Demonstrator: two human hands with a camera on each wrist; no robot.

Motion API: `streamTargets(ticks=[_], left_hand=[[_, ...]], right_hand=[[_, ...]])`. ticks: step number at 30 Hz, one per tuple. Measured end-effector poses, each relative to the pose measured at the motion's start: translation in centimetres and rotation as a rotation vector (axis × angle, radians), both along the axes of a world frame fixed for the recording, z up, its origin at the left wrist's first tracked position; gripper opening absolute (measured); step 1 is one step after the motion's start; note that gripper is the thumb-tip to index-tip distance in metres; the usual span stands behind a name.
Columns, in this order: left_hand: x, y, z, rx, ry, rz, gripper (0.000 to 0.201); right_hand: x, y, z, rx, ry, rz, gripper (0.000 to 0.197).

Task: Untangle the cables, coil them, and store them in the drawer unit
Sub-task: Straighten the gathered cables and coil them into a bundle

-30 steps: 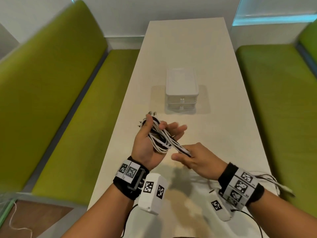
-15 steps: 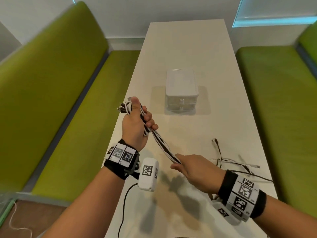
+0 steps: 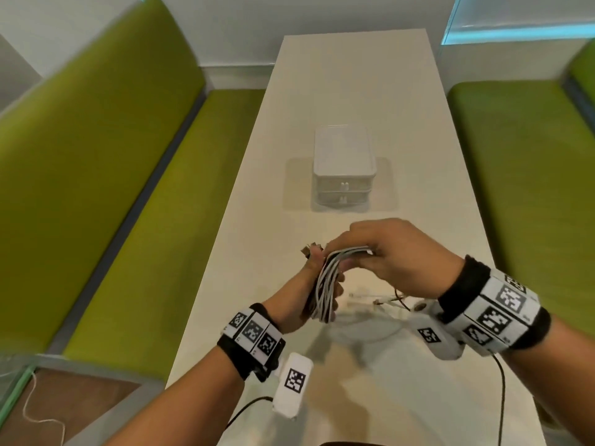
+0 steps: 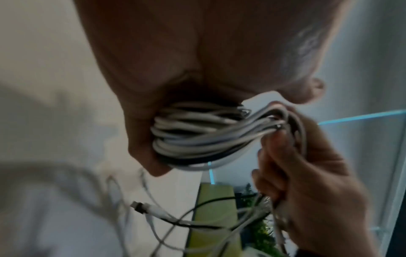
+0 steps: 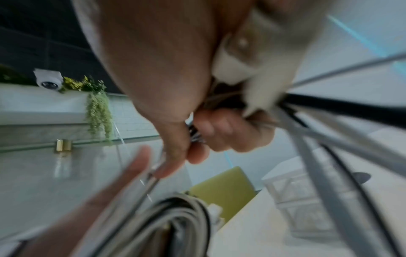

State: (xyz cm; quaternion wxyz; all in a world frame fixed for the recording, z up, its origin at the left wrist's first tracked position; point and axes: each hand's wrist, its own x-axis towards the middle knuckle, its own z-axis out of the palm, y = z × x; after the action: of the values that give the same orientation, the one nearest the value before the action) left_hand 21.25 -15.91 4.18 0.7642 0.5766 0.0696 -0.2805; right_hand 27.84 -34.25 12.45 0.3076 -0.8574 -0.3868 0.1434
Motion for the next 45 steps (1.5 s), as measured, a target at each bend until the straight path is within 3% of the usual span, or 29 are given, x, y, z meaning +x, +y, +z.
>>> streamTargets(ticks=[3, 7, 10, 15, 18, 20, 25, 30, 36, 38, 41, 45], left_hand=[[-0.9, 0.1, -0.2, -0.132, 0.016, -0.074, 0.098], [-1.4, -0.8, 0.9, 0.035, 0.019, -0.083, 0.045], [-1.8, -0.3, 1.1, -0.019, 0.07, -0.025, 0.021], [-1.6, 0.4, 0.8, -0.213, 0.089, 0.107, 0.042], [-1.1, -0.3, 0.9, -0.312, 0.109, 0.217, 0.05], [-0.7, -1.0, 1.2, -0.345, 0.109, 0.308, 0.05], [0.2, -1.2, 1.1, -0.382, 0.11, 0.449, 0.051], [0.5, -1.1, 1.0, -0.385, 0.091, 0.465, 0.051], [0.2, -0.5, 0.2, -0.372, 0.061, 0.432, 0.081], [0.0, -0.8, 0.6, -0.359, 0.067, 0.428, 0.081], [-0.1, -0.9, 0.9, -0.327, 0.096, 0.413, 0.063], [-0.3, -0.8, 1.0, -0.391, 0.142, 0.421, 0.066]], right_hand=[[0.9, -0.1, -0.8, 0.124, 0.067, -0.056, 0.026], [0.9, 0.6, -1.6, -0.086, -0.018, -0.005, 0.027], [1.3, 0.2, -2.6, -0.221, -0.024, -0.002, 0.038], [1.2, -1.1, -3.2, 0.156, 0.239, -0.144, 0.033], [0.2, -0.3, -3.3, 0.49, 0.405, -0.442, 0.024], [-0.5, 0.3, -3.7, 0.584, 0.426, -0.611, 0.015], [-2.9, 1.4, -5.5, 0.595, 0.382, -0.731, 0.005], [-4.2, 2.4, -5.6, 0.65, 0.451, -0.759, 0.014], [-5.1, 2.7, -4.4, 0.682, 0.527, -0.757, 0.005], [-5.2, 2.7, -4.5, 0.654, 0.538, -0.753, 0.008], [-5.2, 2.5, -4.9, 0.524, 0.437, -0.742, 0.014], [-5.6, 2.6, -5.3, 0.426, 0.273, -0.667, 0.014]])
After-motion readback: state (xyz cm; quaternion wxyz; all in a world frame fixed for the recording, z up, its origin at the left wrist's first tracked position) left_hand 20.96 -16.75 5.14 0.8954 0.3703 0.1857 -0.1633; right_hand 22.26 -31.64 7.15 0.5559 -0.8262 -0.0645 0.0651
